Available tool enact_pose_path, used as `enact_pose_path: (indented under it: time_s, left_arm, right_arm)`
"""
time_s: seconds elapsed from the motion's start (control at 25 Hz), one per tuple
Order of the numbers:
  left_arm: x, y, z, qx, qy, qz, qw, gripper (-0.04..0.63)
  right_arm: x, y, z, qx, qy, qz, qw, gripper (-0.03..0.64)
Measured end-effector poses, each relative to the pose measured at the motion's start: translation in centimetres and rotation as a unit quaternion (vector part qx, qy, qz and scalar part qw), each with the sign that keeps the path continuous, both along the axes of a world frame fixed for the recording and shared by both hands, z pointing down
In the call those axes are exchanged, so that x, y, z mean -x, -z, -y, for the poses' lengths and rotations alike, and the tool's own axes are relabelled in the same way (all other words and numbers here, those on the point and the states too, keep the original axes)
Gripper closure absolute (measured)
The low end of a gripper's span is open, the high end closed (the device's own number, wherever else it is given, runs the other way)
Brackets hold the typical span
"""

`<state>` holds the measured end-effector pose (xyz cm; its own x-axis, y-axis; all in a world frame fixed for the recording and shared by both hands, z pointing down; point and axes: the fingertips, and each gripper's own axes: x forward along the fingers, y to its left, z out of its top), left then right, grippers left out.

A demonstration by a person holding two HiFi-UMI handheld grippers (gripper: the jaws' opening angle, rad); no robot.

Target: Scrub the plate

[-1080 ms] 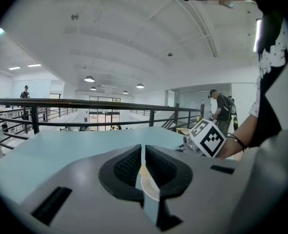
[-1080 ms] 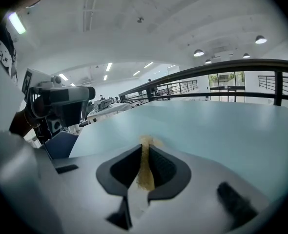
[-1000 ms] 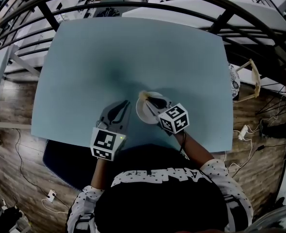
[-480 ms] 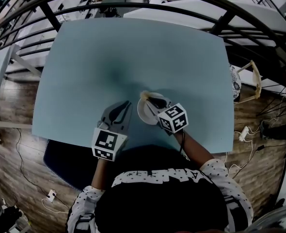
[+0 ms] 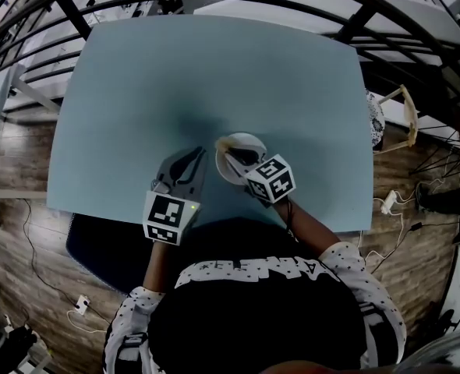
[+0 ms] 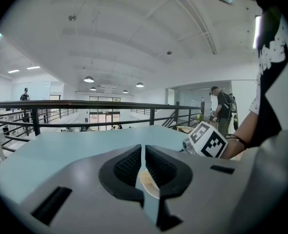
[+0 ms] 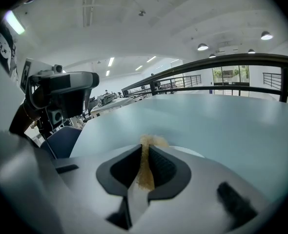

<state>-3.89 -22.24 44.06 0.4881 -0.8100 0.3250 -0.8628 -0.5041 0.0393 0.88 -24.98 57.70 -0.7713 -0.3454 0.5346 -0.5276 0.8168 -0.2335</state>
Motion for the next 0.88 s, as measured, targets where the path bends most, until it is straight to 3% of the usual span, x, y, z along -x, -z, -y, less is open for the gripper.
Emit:
enact_pose_path:
  time_s: [0.88]
  left_arm:
    - [-0.8, -0.3, 0.7, -0.001, -0.007, -0.004, 1.0, 0.58]
  right_arm:
    - [1.5, 0.4, -5.2, 0.024, 0.072, 0.002, 0.997, 0.565]
